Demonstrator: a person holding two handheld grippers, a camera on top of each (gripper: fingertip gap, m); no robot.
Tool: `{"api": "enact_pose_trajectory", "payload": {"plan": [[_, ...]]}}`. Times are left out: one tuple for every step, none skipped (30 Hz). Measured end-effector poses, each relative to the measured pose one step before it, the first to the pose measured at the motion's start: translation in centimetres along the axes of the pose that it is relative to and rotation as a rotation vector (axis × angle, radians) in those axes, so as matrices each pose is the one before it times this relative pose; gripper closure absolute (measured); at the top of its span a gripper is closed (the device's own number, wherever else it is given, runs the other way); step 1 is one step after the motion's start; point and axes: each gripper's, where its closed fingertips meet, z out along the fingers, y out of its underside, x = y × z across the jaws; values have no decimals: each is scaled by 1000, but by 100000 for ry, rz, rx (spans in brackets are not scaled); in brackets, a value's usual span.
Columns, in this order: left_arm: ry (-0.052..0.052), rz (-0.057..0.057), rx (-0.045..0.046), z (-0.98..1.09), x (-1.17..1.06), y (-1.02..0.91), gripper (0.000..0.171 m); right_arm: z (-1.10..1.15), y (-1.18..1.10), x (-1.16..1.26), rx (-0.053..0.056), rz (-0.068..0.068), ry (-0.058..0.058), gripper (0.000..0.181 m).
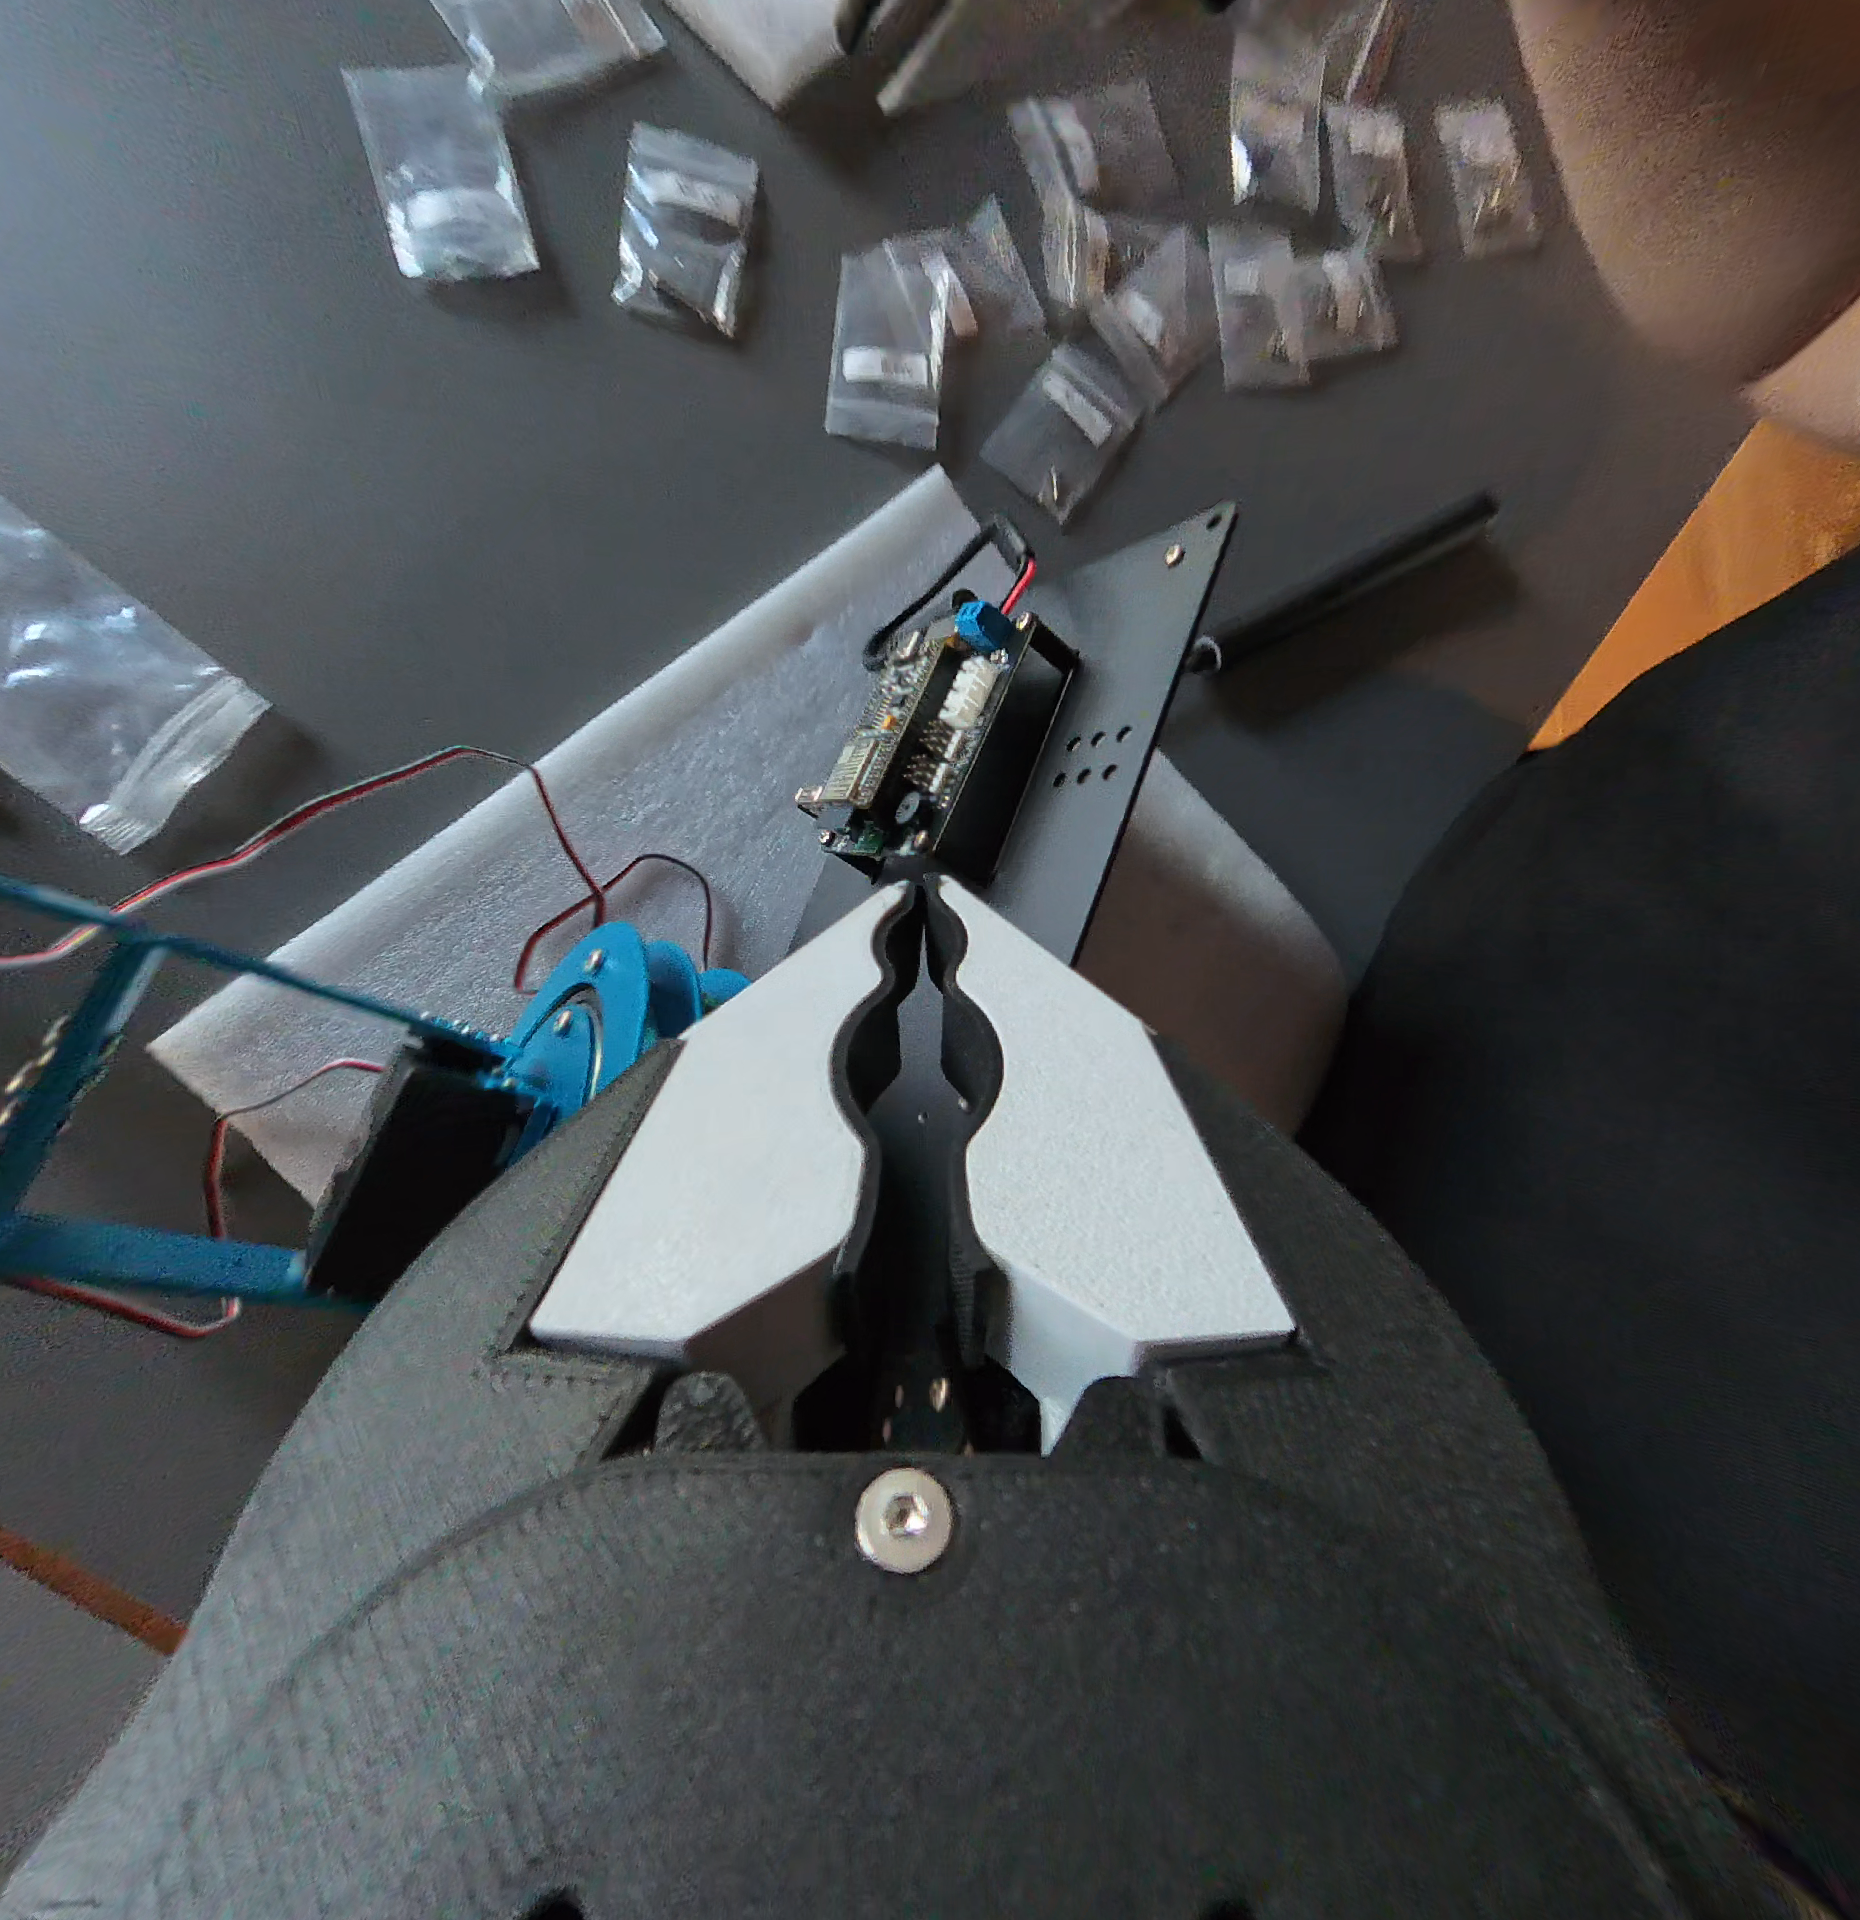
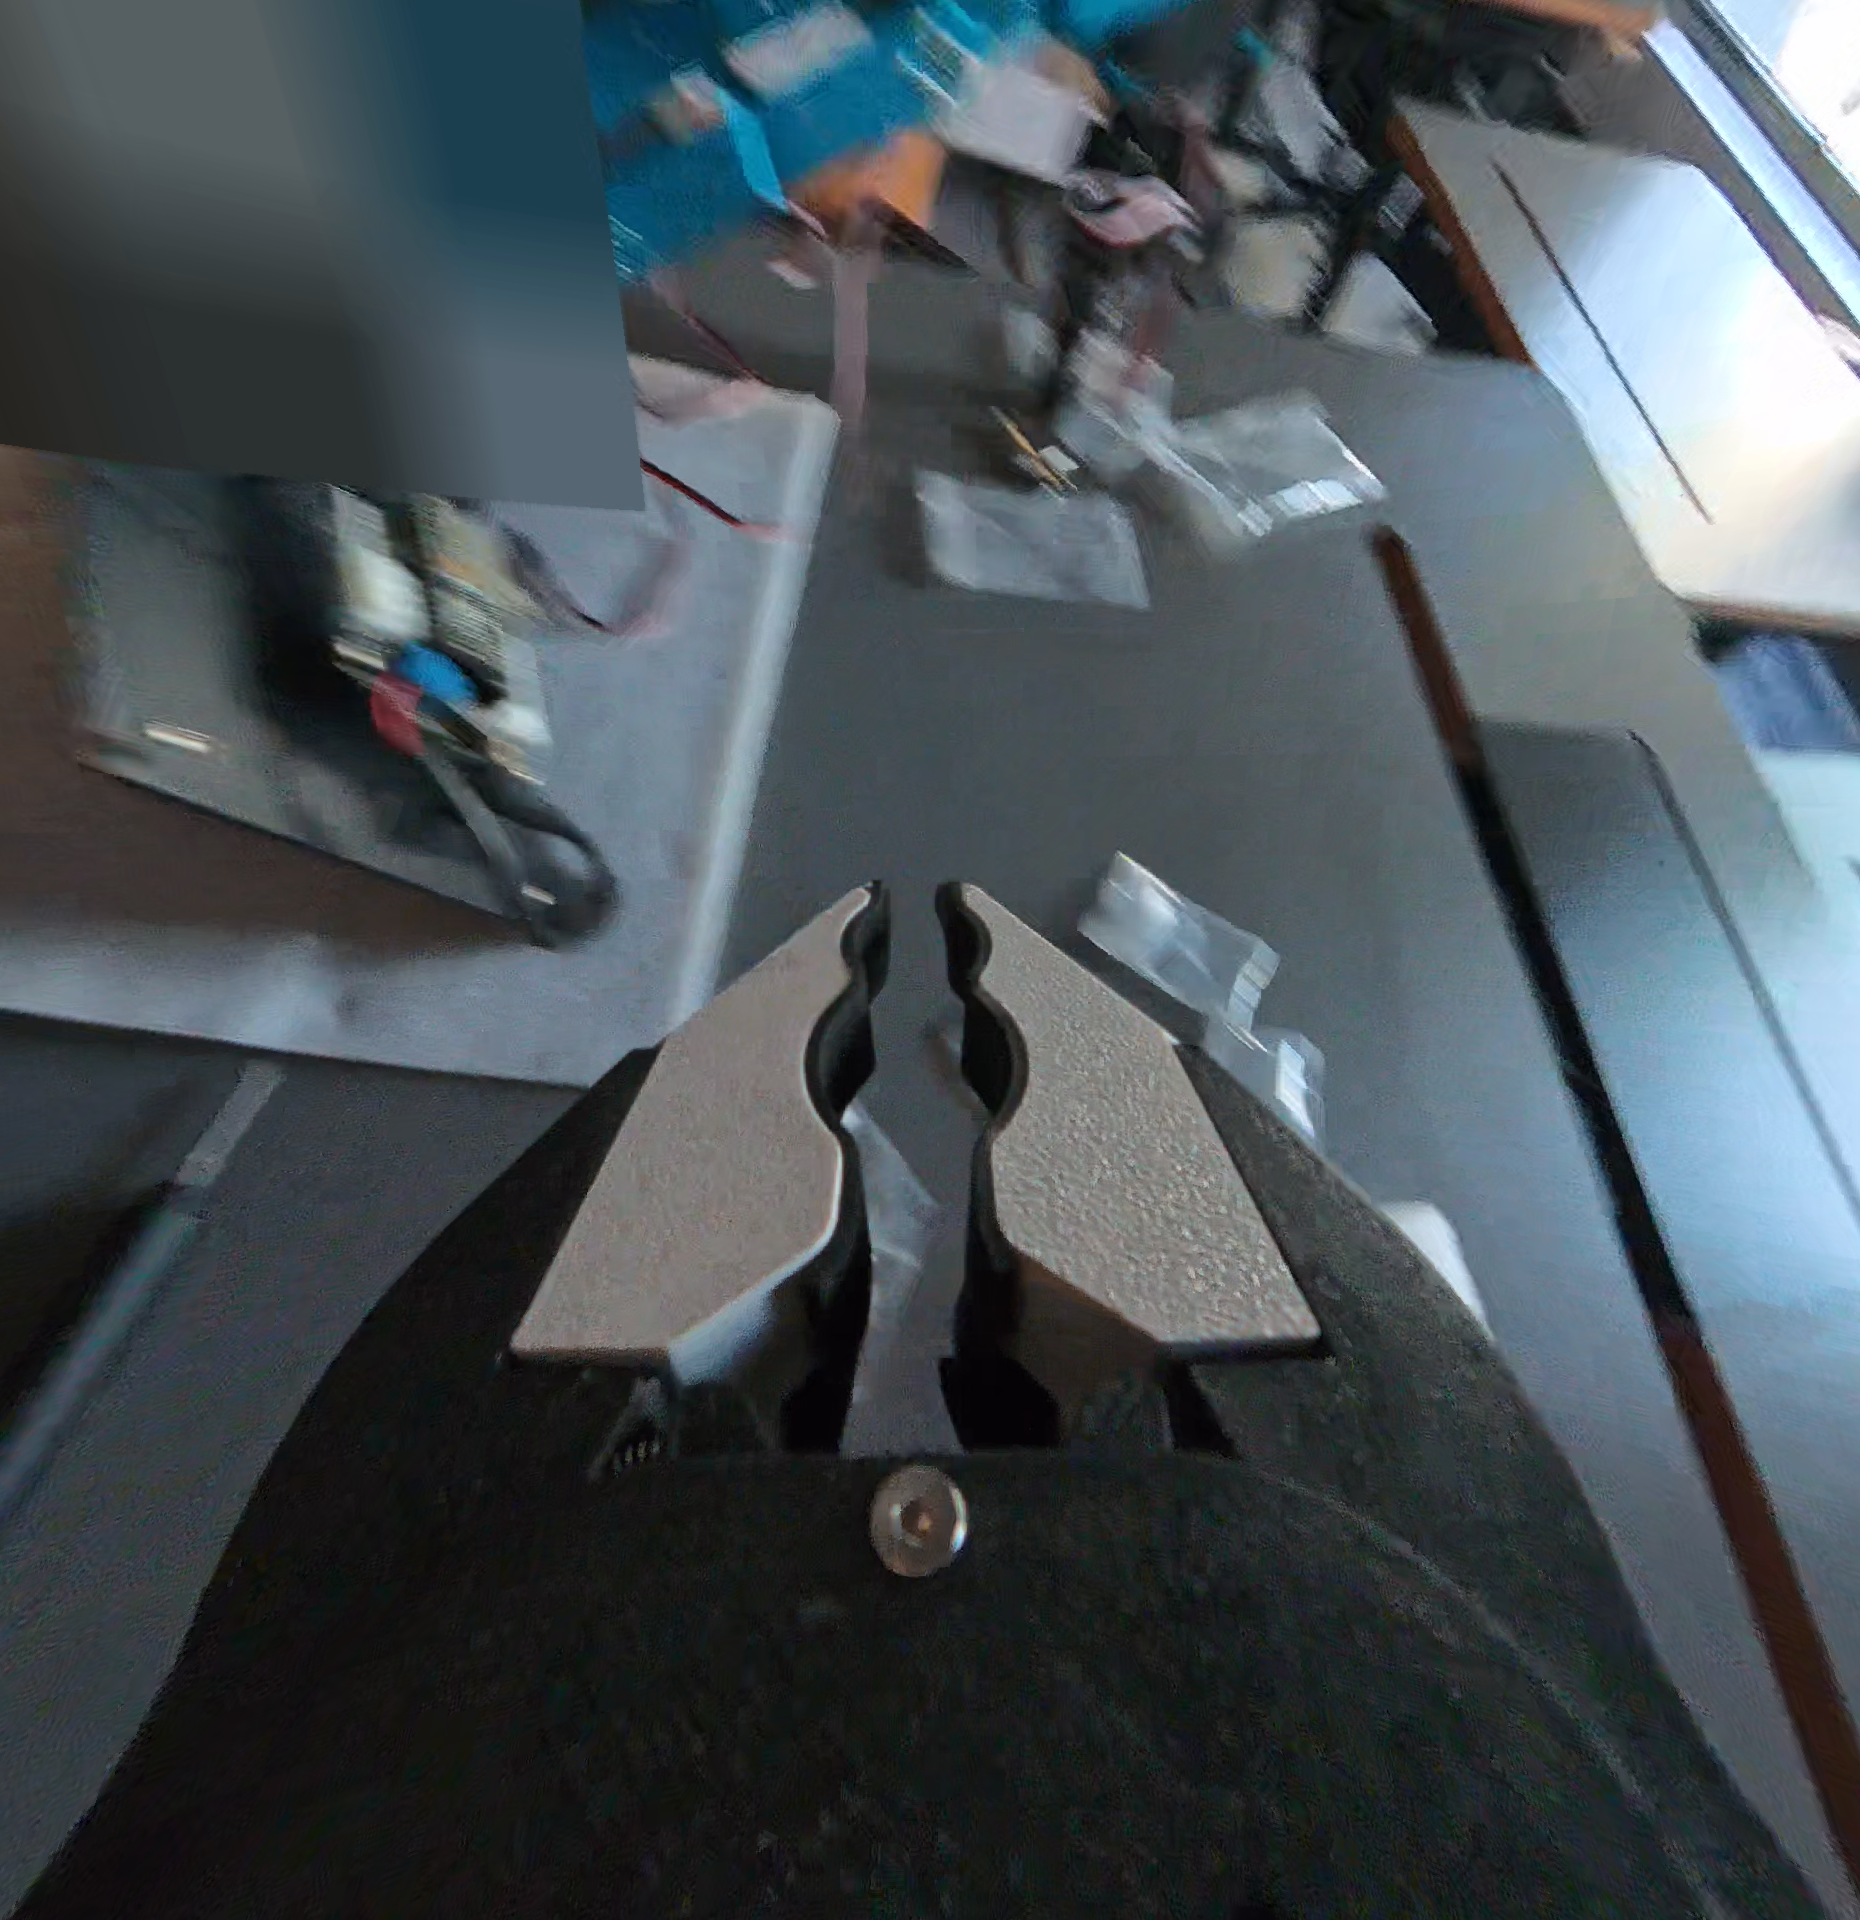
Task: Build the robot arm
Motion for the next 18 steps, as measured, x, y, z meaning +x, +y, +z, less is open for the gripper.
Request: {"api": "enact_pose_trajectory", "payload": {"plan": [[-809, -1390, 2893, -638, -131, -122, 171, -194, 1313, 1853, -4604, 675, 4578, 173], [-1123, -1351, 2389, -603, -157, -61, 171, 61, 1352, 1436, -4967, 145, 1842, 173], [-1400, -1075, 1920, -548, -175, -29, 171, 228, 1409, 1482, -5827, -334, 2407, 172], [-1447, -790, 1398, -507, -146, 39, 171, 324, 1429, 1482, -6007, -1903, 2868, 172], [-1421, -683, 1062, -476, -108, 77, 171, 361, 1519, 1174, -6392, -2548, 1195, 172], [-1282, -551, 928, -453, -66, 94, 171, 303, 1565, 982, -6205, -651, -229, 173], [-1277, -472, 858, -454, -44, 120, 171, 190, 1540, 1156, -5789, 1686, 641, 173], [-1317, -523, 706, -437, -71, 159, 171, 81, 1267, 1159, -3711, 2598, 768, 173], [-1362, -620, 568, -427, -94, 190, 171, 1, 1032, 813, -1914, 2944, -1180, 174], [-1476, -763, 463, -397, -156, 220, 171, -29, 983, 577, -1933, 2881, -2347, 176], [-1493, -925, 502, -370, -208, 213, 171, 8, 866, 617, -1658, 2209, -1279, 176], [-1109, -1109, 537, -321, -192, 186, 171, 110, 507, 449, 76, 1517, -1502, 176], [-605, -1250, 517, -255, -155, 158, 171, 233, 162, 236, 1539, 1289, -2027, 176], [-383, -1242, 481, -194, -132, 131, 171, 346, 80, 111, 1291, 1209, -2215, 176], [-340, -1157, 398, -145, -120, 96, 171, 413, 79, -95, 597, 1273, -2900, 175], [-272, -930, 170, -108, -95, 91, 171, 411, 90, -176, -89, -429, -2704, 172], [-162, -510, 12, -78, -39, 88, 171, 354, 128, -126, -527, -3707, -1308, 170], [-106, -171, -81, -72, 13, 77, 171, 294, 133, -157, -530, -6421, -527, 168]]}}
